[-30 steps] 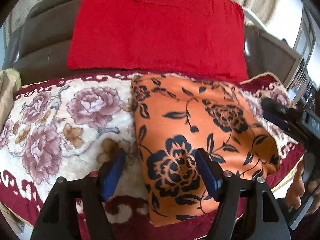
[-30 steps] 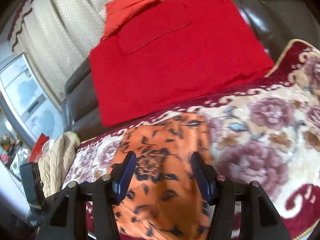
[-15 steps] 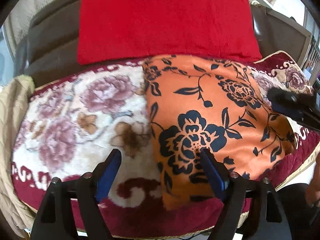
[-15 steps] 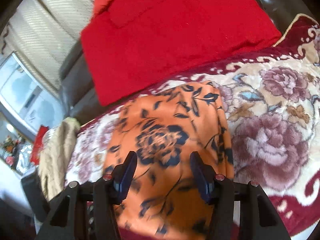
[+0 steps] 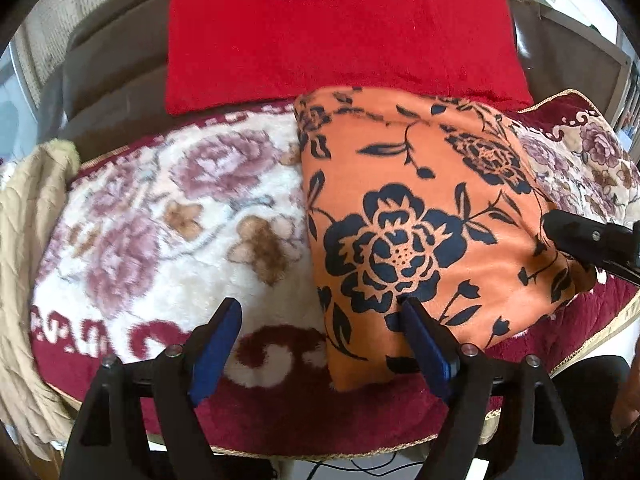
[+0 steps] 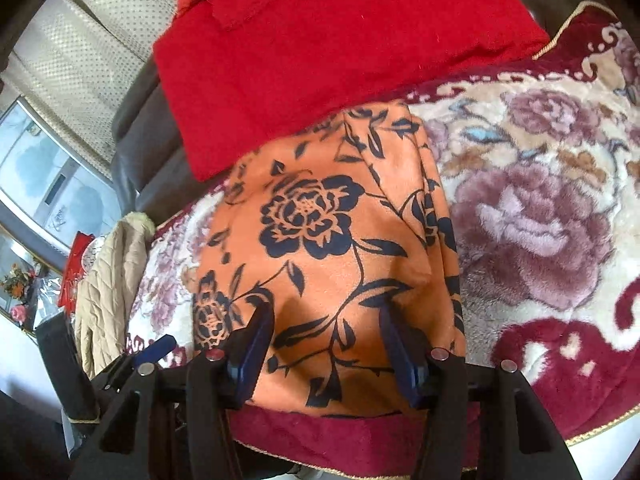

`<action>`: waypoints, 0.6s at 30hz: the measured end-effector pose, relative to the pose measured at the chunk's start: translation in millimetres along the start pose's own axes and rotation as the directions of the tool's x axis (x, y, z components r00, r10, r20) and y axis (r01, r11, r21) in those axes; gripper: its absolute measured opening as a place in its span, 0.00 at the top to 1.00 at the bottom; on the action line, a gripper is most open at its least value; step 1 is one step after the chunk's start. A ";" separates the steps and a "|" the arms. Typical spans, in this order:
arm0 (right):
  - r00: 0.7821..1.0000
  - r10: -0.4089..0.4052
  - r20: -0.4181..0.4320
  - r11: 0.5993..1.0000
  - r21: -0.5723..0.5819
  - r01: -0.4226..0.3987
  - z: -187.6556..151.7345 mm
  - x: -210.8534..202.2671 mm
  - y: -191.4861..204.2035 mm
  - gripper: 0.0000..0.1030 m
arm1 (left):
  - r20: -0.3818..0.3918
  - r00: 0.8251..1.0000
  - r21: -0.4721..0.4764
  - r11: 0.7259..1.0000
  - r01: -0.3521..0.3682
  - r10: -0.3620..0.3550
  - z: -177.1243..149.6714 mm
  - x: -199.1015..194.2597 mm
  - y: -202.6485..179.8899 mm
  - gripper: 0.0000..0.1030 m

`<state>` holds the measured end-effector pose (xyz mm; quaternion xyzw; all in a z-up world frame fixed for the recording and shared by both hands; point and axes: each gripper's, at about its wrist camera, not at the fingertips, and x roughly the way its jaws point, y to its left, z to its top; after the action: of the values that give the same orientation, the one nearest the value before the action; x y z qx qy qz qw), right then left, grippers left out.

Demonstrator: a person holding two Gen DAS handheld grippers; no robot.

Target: Fold small clothes

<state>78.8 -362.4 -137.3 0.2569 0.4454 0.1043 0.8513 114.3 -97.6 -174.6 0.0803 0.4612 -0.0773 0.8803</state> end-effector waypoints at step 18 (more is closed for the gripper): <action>0.966 -0.143 0.213 0.962 -0.199 0.186 -32.4 -113.2 60.0 0.41 | 0.303 0.920 -0.071 0.968 -0.241 0.251 5.4 -144.6 2.3 0.10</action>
<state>-10.2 -346.5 -41.0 0.1333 0.3648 0.0547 0.9198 37.8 -87.6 -52.2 0.1101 0.3052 0.0296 0.9454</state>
